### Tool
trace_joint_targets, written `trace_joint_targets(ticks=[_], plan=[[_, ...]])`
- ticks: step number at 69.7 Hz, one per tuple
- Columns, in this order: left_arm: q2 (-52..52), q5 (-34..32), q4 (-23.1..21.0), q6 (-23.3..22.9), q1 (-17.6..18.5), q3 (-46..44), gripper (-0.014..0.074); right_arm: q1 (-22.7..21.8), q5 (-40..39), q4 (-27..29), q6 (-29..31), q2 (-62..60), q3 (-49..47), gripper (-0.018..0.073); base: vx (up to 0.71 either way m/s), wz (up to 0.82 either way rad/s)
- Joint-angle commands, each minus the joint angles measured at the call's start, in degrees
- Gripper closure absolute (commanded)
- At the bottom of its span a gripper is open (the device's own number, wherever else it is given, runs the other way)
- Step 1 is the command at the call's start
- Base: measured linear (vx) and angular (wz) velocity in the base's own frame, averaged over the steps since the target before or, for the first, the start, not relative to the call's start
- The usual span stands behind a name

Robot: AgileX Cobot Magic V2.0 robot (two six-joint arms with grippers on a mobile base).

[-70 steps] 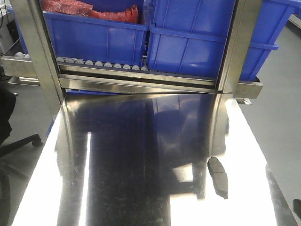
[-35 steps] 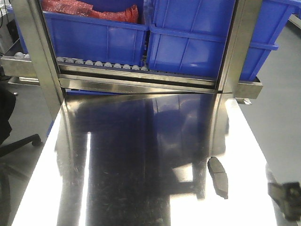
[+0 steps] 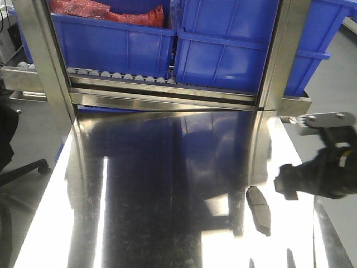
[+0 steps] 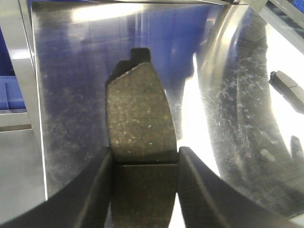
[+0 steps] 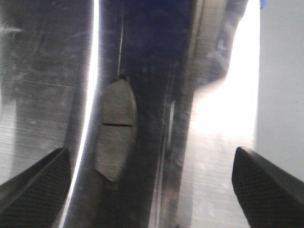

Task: Move and align brake pads A on conveyor
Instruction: 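Move the right gripper down over the other grey pad, then close the right gripper on the pad and lift it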

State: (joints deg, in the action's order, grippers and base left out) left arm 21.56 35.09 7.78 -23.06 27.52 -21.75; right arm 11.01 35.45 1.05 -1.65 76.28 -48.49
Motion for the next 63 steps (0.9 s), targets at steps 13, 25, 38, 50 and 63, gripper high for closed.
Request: trace_joint_targets(ticks=[13, 25, 38, 50, 63], plan=[[0.27, -5.2, 0.3, -0.03, 0.21, -1.7, 0.0433, 5.54, 2.05, -6.85, -11.99, 12.16, -9.71, -0.0079, 0.0, 0.0], [0.27, -5.2, 0.3, -0.03, 0.21, -1.7, 0.0433, 5.54, 2.77, -6.79, -11.99, 18.06, -11.74, -0.0068, 0.0, 0.0], [0.27, -5.2, 0.3, -0.03, 0.21, -1.7, 0.0433, 5.54, 2.29, -6.79, -11.33, 22.35, -11.74, -0.005, 0.0, 0.0], [0.27, -5.2, 0.3, -0.03, 0.21, -1.7, 0.0433, 5.54, 1.28, -6.79, -10.78, 24.15, -11.74, -0.0022, 0.0, 0.0], [0.27, -5.2, 0.3, -0.03, 0.21, -1.7, 0.0433, 5.54, 1.17, -6.79, -10.78, 24.24, -11.74, 0.0006, 0.0, 0.0]])
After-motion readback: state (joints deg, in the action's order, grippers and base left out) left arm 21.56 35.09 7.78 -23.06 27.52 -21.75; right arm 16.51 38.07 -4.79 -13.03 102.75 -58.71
